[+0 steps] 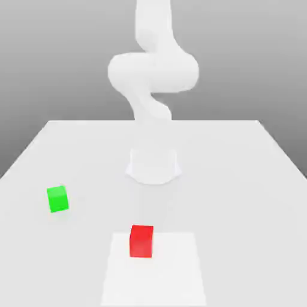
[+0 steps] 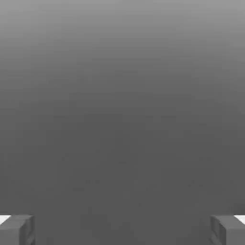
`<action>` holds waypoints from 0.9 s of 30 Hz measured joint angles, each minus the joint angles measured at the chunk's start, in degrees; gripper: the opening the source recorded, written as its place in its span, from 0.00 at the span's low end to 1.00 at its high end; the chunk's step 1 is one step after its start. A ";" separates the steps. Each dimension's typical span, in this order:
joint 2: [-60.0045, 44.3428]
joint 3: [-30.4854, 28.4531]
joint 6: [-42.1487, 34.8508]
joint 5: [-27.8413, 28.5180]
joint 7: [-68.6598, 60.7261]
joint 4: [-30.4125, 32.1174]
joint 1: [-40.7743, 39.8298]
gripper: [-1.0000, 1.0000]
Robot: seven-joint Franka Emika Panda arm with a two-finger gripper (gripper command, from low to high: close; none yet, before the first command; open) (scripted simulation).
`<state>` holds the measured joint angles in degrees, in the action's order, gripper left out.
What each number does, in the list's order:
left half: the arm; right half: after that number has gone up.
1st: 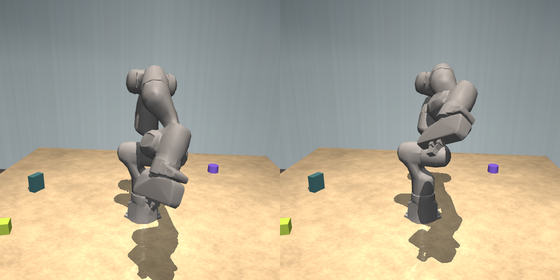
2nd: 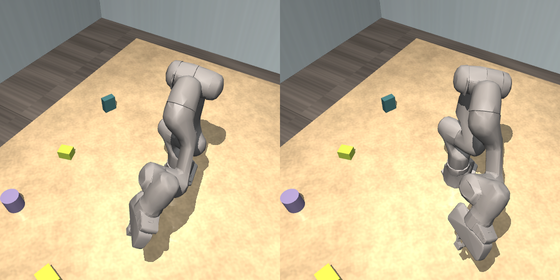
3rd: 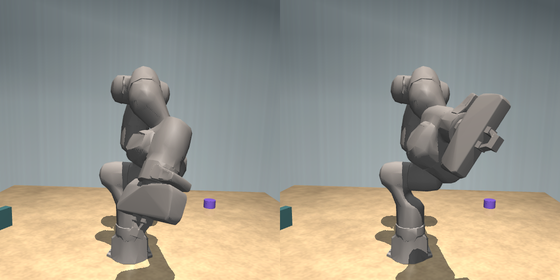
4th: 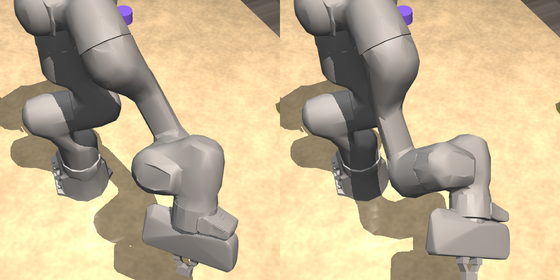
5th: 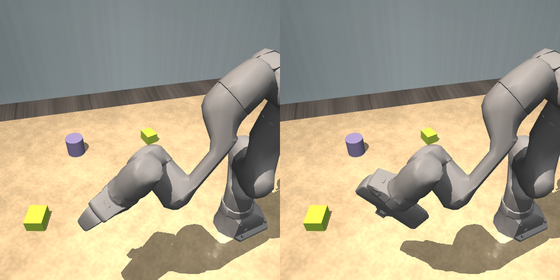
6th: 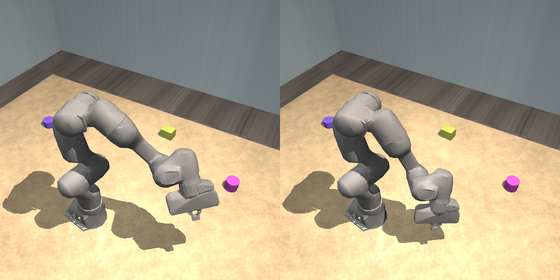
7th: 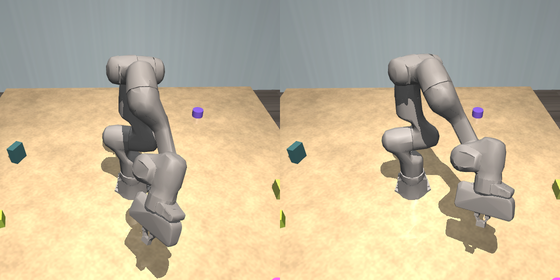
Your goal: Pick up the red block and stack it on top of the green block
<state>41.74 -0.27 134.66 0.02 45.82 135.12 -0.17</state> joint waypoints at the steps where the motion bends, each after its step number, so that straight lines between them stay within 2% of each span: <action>1: -2.02 -0.13 1.40 0.01 -0.01 1.58 -0.08 0.50; 17: -36.07 -1.78 24.47 0.26 -0.10 26.96 -1.81 0.50; 24: -51.34 -0.88 37.05 -1.26 -1.23 26.98 -2.58 0.50; 25: -53.12 -0.63 38.58 -1.44 -1.36 26.73 -2.79 0.00; 27: -53.12 -0.62 38.58 -1.41 -1.34 26.73 -2.78 0.00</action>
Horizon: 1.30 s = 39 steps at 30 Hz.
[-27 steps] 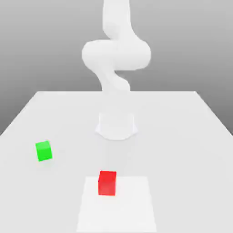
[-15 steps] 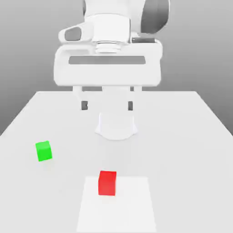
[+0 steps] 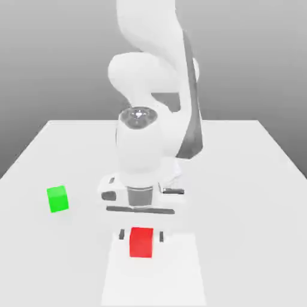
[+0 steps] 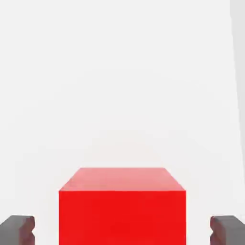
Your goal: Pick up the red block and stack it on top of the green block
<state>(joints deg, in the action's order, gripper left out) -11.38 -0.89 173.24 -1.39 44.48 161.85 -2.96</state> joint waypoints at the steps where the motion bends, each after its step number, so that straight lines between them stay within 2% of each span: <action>1: 0.00 0.01 0.00 0.05 0.05 0.00 0.00 0.00; 5: -0.30 0.16 0.26 0.15 0.13 -0.04 -0.18 0.00; 12: 12.68 -0.14 -10.84 1.50 1.08 1.82 -0.32 0.00; 20: 20.55 -6.75 -16.16 8.70 7.13 3.56 -11.81 0.00; 28: 26.15 -13.42 -19.31 13.24 11.47 5.62 -24.45 0.00; 35: 29.17 -19.38 -20.70 15.36 14.06 7.78 -34.81 0.00; 39: 27.11 -21.67 -18.89 12.97 12.72 7.94 -34.71 0.00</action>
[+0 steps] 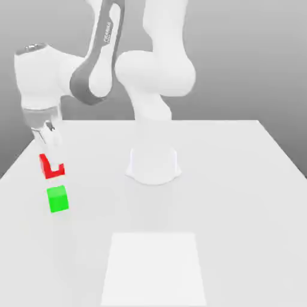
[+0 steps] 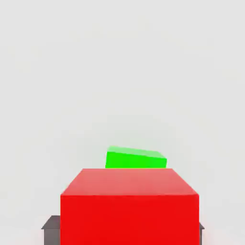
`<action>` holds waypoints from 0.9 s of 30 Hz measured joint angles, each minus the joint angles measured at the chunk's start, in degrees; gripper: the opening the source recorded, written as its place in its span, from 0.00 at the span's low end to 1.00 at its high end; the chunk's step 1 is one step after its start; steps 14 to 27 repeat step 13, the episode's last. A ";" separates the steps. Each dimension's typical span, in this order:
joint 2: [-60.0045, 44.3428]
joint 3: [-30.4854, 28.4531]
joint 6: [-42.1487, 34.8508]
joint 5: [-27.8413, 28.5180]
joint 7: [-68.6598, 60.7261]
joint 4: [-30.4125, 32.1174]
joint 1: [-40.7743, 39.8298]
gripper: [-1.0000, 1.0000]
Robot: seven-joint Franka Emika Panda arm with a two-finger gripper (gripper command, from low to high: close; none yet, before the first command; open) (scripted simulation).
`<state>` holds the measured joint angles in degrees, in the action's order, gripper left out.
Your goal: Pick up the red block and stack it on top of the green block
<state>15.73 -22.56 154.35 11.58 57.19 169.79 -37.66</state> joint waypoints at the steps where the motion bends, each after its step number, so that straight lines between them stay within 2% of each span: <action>1: -0.96 -0.44 0.83 -0.93 -0.61 -0.08 0.66 0.00; 12: -14.66 -3.02 14.18 -11.80 -7.97 -0.18 6.04 0.00; 13: -15.46 -3.17 15.00 -12.33 -8.34 -0.14 6.55 1.00; 27: -15.46 -3.17 15.00 -12.33 -8.34 -0.14 6.55 1.00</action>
